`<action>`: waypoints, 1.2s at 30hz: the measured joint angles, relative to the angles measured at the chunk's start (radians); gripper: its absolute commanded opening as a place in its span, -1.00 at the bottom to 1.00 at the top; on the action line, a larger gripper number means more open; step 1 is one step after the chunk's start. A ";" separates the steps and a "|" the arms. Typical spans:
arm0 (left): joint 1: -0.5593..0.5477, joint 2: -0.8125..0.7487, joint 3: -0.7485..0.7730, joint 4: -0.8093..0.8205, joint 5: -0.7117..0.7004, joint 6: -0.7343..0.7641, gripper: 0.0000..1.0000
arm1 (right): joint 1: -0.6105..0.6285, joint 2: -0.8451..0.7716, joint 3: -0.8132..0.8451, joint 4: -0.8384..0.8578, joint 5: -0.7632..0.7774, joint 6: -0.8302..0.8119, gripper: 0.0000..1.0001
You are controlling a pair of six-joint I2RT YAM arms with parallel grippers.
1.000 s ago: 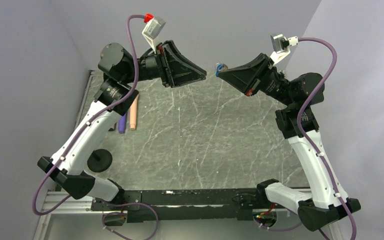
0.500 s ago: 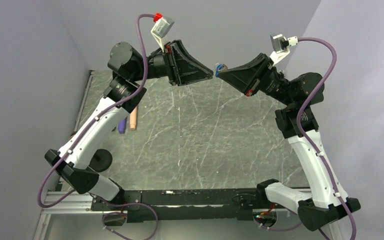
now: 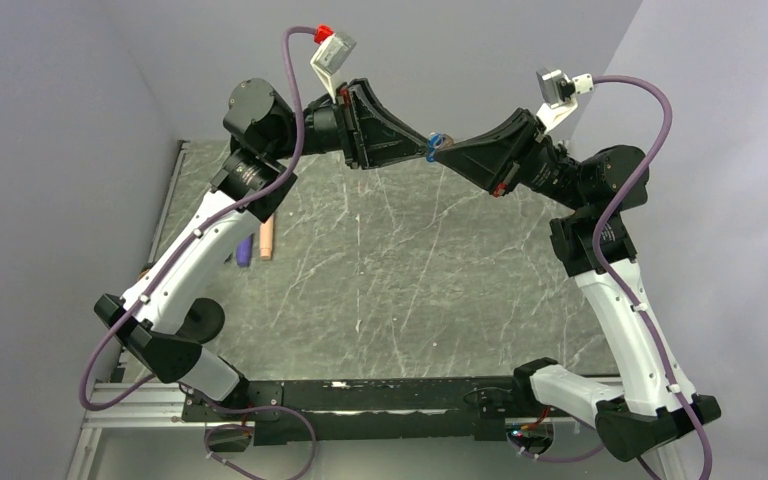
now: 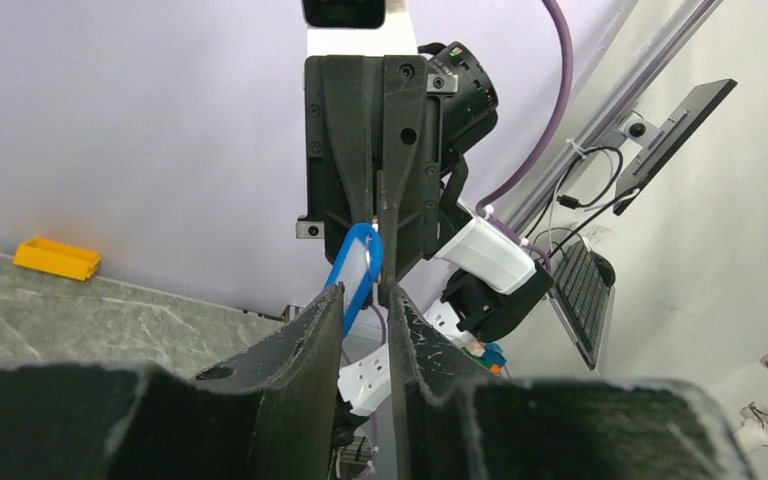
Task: Remove the keys from the keyring
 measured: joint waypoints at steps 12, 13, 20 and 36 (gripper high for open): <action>-0.008 0.000 0.014 0.017 0.000 0.002 -0.42 | 0.000 0.003 -0.003 -0.001 -0.003 0.000 -1.00; -0.011 0.000 0.014 0.017 -0.001 0.004 -0.42 | 0.000 0.003 -0.003 -0.001 -0.006 0.000 -1.00; -0.021 0.005 0.014 0.018 -0.006 0.017 -0.43 | 0.000 0.003 -0.003 -0.001 -0.018 0.000 -1.00; -0.032 0.010 0.028 -0.032 -0.028 0.071 -0.03 | 0.000 0.002 -0.002 -0.036 -0.012 -0.040 -1.00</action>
